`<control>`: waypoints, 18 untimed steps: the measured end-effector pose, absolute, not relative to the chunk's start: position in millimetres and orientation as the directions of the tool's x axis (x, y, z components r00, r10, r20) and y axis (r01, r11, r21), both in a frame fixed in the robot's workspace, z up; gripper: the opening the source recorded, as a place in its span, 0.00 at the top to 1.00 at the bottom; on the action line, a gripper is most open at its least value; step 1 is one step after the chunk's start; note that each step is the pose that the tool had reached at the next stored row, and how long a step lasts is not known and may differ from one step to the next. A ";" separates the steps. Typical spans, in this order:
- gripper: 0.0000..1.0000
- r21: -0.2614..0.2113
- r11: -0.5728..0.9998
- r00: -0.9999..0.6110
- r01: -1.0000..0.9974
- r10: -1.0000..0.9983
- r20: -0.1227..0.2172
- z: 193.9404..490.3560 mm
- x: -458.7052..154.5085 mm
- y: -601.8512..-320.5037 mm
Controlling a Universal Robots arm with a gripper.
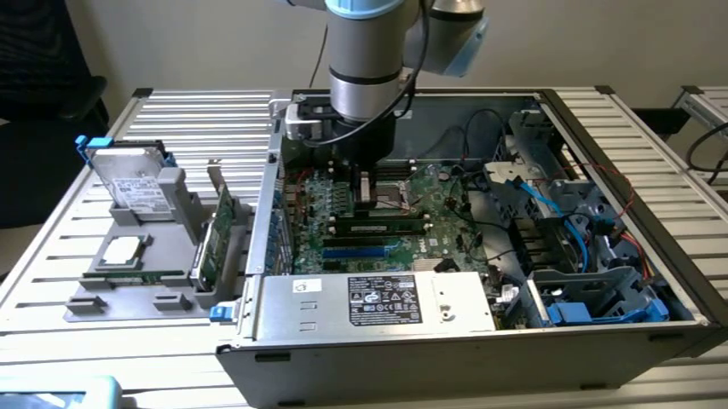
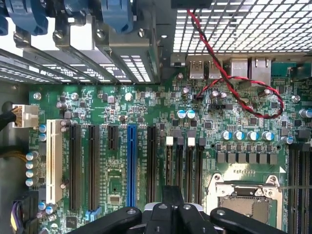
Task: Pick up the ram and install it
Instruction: 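Press down the ram until it locks into place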
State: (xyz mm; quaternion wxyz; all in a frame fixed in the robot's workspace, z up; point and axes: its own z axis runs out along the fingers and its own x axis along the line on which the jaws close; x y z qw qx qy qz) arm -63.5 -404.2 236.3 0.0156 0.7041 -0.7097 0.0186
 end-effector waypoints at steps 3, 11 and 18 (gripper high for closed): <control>0.89 -0.005 0.008 -0.008 -1.000 -0.999 0.048 235.8 -67.7 -404.2; 0.89 -0.009 0.008 -0.009 -1.000 -0.999 0.048 232.1 -68.8 -404.2; 0.89 -0.014 0.009 -0.009 -1.000 -0.999 0.049 226.2 -69.3 -404.3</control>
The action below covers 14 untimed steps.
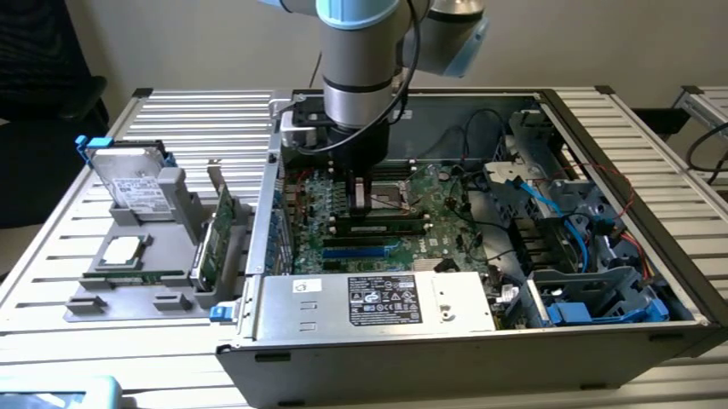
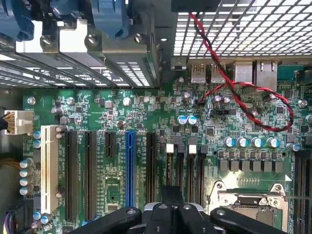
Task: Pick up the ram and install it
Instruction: 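Press down the ram until it locks into place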
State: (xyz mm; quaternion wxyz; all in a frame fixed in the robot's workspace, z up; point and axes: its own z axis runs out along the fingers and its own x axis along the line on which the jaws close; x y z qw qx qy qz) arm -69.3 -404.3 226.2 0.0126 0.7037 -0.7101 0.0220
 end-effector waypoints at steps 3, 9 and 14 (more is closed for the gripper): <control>0.89 -0.016 0.009 -0.009 -1.000 -0.999 0.049 224.7 -69.2 -404.3; 0.89 -0.017 0.008 -0.009 -1.000 -0.999 0.048 240.9 -60.1 -404.5; 0.89 -0.014 0.008 -0.009 -1.000 -0.999 0.048 250.8 -41.7 -406.1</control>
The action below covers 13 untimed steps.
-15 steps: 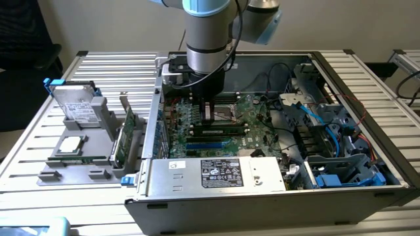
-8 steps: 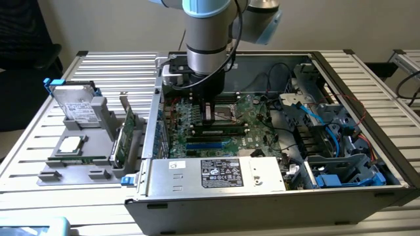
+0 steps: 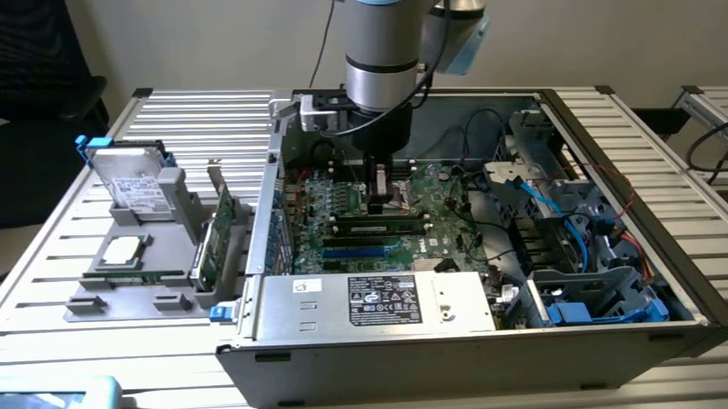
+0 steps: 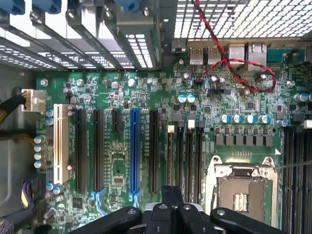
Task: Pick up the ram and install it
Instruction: 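Press down the ram until it locks into place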
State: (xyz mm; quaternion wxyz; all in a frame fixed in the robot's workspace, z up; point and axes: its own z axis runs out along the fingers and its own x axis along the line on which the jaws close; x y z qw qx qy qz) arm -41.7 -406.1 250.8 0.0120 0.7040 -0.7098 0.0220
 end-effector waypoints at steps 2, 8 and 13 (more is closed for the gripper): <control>0.89 -0.014 0.008 -0.008 -1.000 -0.999 0.048 252.9 -35.5 -406.9; 0.89 -0.013 0.008 -0.009 -1.000 -0.999 0.047 253.7 -29.4 -407.5; 0.89 -0.010 0.008 -0.008 -1.000 -0.999 0.047 253.6 -29.4 -407.5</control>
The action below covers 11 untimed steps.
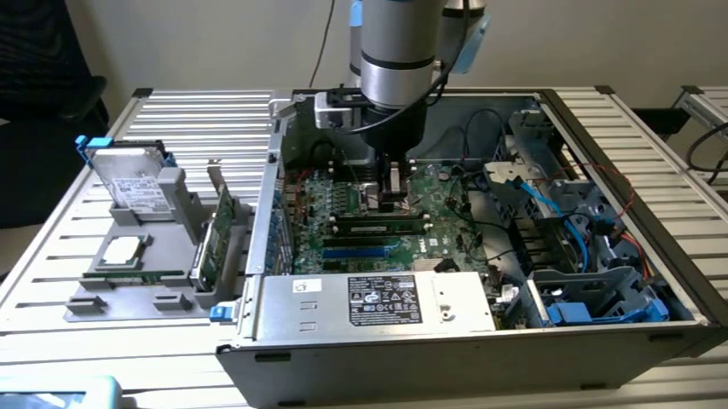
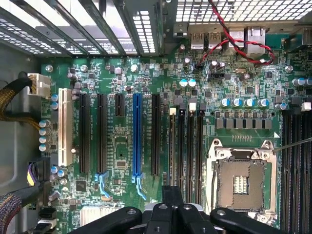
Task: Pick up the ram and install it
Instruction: 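Press down the ram until it locks into place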
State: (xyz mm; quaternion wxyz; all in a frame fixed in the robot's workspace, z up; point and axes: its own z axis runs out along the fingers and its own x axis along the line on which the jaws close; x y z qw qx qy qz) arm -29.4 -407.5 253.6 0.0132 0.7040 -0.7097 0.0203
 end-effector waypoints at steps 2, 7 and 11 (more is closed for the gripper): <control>0.89 -0.010 0.008 -0.008 -1.000 -0.999 0.047 253.7 -29.4 -407.5; 0.89 -0.009 0.008 -0.008 -1.000 -0.999 0.047 253.6 -29.4 -407.4; 0.89 -0.009 0.029 -0.029 -1.000 -0.998 0.048 253.7 -29.4 -407.5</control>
